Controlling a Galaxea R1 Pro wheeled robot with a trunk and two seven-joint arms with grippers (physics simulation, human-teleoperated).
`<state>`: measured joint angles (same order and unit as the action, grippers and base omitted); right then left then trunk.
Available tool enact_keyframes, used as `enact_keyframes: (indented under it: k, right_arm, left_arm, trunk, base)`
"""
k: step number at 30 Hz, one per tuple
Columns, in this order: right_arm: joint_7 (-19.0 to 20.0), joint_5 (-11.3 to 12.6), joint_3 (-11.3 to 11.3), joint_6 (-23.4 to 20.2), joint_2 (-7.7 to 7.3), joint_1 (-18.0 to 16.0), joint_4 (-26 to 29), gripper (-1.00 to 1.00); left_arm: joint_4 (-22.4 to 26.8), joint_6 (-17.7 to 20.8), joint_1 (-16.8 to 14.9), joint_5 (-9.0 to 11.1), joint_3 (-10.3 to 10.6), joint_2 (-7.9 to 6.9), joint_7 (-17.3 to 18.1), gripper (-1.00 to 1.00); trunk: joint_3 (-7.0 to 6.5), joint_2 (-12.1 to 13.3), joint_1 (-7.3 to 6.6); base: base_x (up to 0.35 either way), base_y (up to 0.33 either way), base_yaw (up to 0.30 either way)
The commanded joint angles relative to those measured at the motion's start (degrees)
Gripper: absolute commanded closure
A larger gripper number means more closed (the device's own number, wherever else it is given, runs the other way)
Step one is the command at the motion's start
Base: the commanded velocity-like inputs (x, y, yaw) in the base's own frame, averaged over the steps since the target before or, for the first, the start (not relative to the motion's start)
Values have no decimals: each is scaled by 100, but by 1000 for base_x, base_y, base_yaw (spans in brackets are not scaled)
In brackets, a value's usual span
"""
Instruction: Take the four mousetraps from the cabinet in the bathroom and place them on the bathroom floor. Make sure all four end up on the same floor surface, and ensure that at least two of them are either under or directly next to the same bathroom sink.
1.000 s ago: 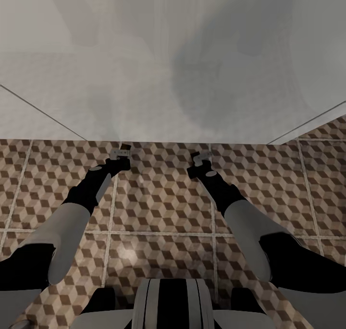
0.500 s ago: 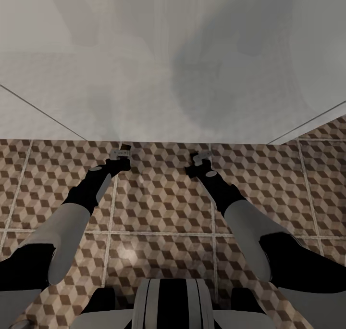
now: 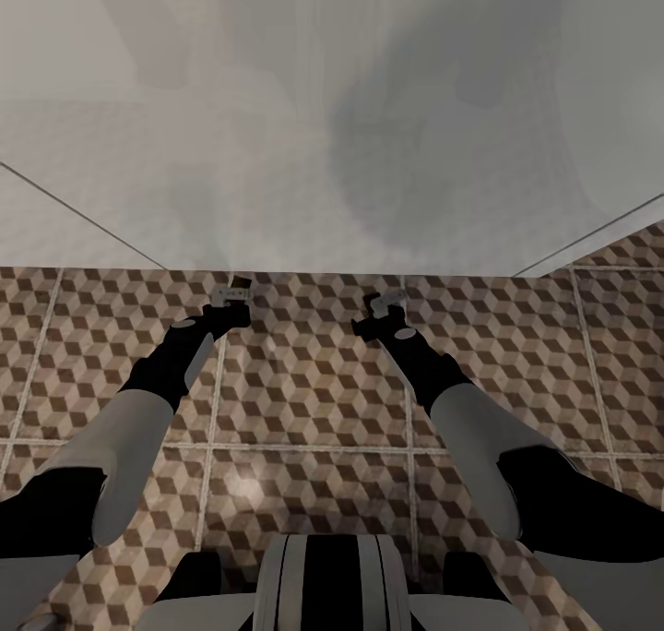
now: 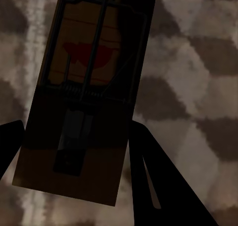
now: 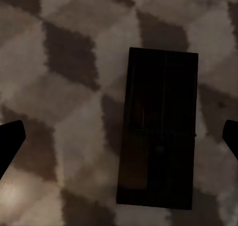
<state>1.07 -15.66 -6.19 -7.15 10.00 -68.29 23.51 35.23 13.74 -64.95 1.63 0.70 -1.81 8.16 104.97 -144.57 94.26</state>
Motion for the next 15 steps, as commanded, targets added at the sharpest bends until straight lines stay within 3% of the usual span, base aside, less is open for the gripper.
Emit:
enact_keyframes:
  k: [1, 15]
  right_arm:
    - [11, -60, -5, -41, 0, 0, 13, -100]
    - [16, -60, -5, -41, 0, 0, 13, -100]
  left_arm:
    - [10, 33, 0, -5, 9, -4, 2, 100]
    - [10, 31, 0, -5, 9, -4, 7, 100]
  trunk:
    - [3, -1, -1]
    - [3, -1, -1]
  base:
    - [0, 0, 0]
    - [0, 0, 0]
